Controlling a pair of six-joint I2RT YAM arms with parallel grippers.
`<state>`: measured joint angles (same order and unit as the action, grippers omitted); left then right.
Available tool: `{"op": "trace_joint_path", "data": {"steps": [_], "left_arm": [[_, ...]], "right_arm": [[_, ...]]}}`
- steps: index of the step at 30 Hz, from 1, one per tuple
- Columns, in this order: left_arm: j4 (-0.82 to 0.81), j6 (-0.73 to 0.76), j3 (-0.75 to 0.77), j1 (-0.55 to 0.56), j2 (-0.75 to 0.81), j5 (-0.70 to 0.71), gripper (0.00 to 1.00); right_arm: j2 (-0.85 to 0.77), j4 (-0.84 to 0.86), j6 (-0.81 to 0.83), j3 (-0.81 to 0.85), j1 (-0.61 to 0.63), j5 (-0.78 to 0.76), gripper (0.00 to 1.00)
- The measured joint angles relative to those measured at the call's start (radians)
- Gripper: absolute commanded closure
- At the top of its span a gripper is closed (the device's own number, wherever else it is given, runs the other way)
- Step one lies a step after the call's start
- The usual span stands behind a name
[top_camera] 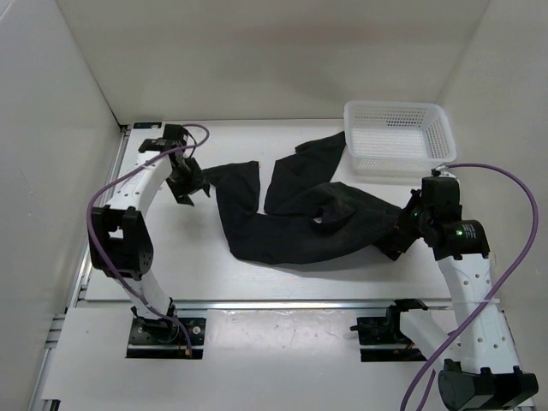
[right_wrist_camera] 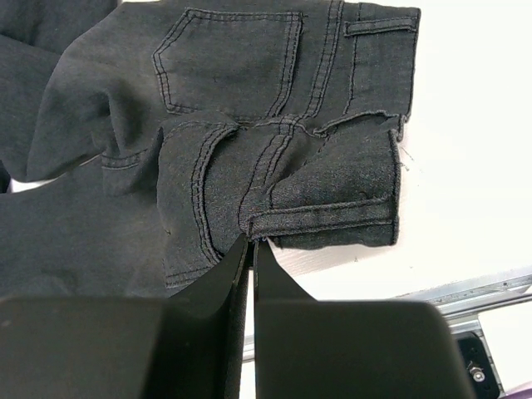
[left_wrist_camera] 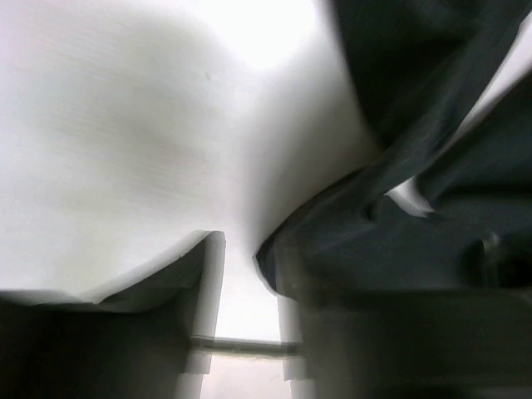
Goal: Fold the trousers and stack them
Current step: Flatten the trousers out
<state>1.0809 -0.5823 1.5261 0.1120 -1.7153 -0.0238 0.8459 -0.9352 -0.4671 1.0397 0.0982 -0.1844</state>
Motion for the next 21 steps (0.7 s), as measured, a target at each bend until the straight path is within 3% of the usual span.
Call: {"op": "trace_joint_path", "data": {"steps": [2, 4, 9, 11, 12, 15, 19, 21], "left_arm": [[-0.038, -0.004, -0.064, 0.003, -0.024, -0.044, 0.1], [-0.065, -0.006, -0.09, 0.005, -0.061, -0.083, 0.03], [-0.132, -0.02, -0.092, 0.008, -0.088, -0.129, 0.04], [-0.145, -0.028, -0.077, 0.008, -0.084, -0.135, 0.1], [-0.149, -0.032, -0.064, 0.008, -0.083, -0.137, 0.18], [-0.162, -0.052, -0.018, 0.008, -0.084, -0.136, 0.2], [-0.177, -0.083, 0.068, 0.006, -0.106, -0.132, 0.03], [-0.18, -0.095, 0.127, 0.001, -0.15, -0.126, 0.0]], "right_arm": [[0.0, -0.003, 0.0, 0.004, 0.0, 0.0, 1.0], [0.0, -0.006, 0.001, 0.01, 0.0, 0.0, 1.0], [0.0, -0.006, 0.003, 0.013, 0.0, 0.0, 1.0], [0.0, -0.006, 0.003, 0.013, 0.0, 0.001, 1.0], [0.0, -0.006, 0.003, 0.013, 0.0, 0.002, 1.0], [0.0, -0.007, 0.003, 0.013, 0.0, 0.004, 1.0], [-0.004, -0.007, 0.003, 0.013, 0.0, 0.005, 1.0], [-0.007, -0.007, 0.004, 0.013, 0.0, 0.008, 1.0]]}}
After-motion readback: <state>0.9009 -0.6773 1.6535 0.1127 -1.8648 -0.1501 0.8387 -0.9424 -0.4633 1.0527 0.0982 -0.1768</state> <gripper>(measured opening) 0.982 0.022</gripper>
